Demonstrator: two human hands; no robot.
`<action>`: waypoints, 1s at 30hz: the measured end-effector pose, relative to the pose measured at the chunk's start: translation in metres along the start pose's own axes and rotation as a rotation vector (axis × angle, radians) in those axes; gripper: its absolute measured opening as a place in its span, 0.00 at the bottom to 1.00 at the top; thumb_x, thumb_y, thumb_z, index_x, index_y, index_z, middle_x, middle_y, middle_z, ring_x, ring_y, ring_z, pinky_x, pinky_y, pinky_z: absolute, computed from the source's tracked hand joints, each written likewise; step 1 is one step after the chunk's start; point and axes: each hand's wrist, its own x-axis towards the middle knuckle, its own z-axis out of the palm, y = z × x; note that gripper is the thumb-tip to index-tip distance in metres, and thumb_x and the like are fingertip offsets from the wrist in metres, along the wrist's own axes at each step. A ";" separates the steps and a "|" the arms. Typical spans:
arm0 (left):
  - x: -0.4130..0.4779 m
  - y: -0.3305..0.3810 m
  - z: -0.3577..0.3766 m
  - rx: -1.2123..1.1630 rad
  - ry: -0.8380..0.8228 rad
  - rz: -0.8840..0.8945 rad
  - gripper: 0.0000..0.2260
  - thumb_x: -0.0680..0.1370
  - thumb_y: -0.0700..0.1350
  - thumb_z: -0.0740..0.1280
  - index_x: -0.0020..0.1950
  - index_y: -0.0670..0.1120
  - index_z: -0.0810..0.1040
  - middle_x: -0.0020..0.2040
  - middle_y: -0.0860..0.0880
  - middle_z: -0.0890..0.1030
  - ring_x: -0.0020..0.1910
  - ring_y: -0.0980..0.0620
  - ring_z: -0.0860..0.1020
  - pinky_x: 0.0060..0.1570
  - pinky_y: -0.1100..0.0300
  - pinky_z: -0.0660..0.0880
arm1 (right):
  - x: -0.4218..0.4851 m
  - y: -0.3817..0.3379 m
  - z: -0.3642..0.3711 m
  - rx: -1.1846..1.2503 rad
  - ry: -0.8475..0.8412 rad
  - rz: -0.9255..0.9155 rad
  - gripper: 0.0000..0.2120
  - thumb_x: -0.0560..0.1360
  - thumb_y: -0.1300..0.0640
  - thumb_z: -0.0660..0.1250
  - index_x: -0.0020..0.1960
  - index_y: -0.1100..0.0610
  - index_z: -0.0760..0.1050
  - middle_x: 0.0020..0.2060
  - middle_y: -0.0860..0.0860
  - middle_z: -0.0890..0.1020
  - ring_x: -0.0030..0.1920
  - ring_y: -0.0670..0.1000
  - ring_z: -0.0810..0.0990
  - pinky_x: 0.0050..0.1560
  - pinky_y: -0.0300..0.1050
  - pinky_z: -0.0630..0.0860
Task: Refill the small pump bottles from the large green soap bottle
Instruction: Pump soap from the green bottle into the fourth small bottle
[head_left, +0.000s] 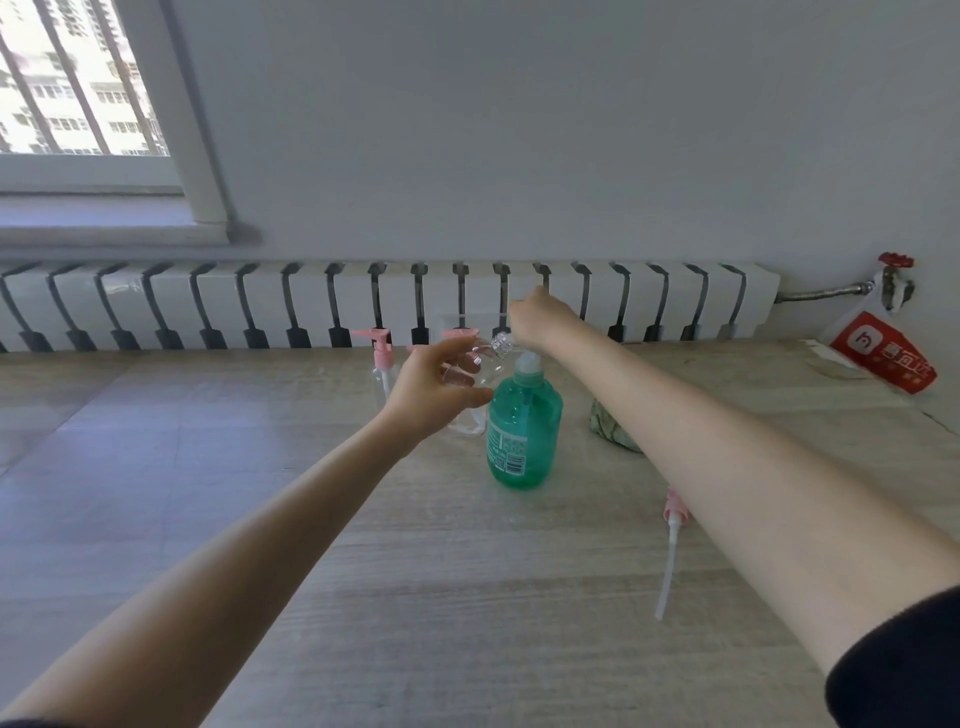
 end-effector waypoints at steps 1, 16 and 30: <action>0.000 -0.001 0.000 -0.001 0.000 0.000 0.25 0.70 0.35 0.74 0.65 0.46 0.74 0.52 0.46 0.79 0.49 0.49 0.79 0.46 0.63 0.79 | -0.001 0.001 0.001 -0.012 0.005 -0.002 0.24 0.80 0.59 0.51 0.74 0.66 0.54 0.62 0.62 0.72 0.54 0.57 0.74 0.45 0.46 0.72; -0.002 -0.009 0.002 0.004 -0.002 0.004 0.24 0.69 0.35 0.74 0.62 0.49 0.76 0.51 0.47 0.79 0.49 0.50 0.79 0.47 0.63 0.79 | -0.003 0.005 0.005 -0.025 0.021 0.003 0.21 0.80 0.61 0.53 0.71 0.64 0.60 0.62 0.61 0.72 0.50 0.56 0.73 0.44 0.46 0.68; -0.005 -0.002 -0.003 -0.015 -0.005 -0.015 0.21 0.69 0.35 0.74 0.59 0.49 0.77 0.51 0.45 0.80 0.50 0.46 0.80 0.49 0.59 0.79 | -0.012 -0.005 -0.009 0.026 0.053 -0.034 0.28 0.80 0.55 0.53 0.76 0.64 0.48 0.67 0.61 0.69 0.53 0.54 0.73 0.42 0.44 0.67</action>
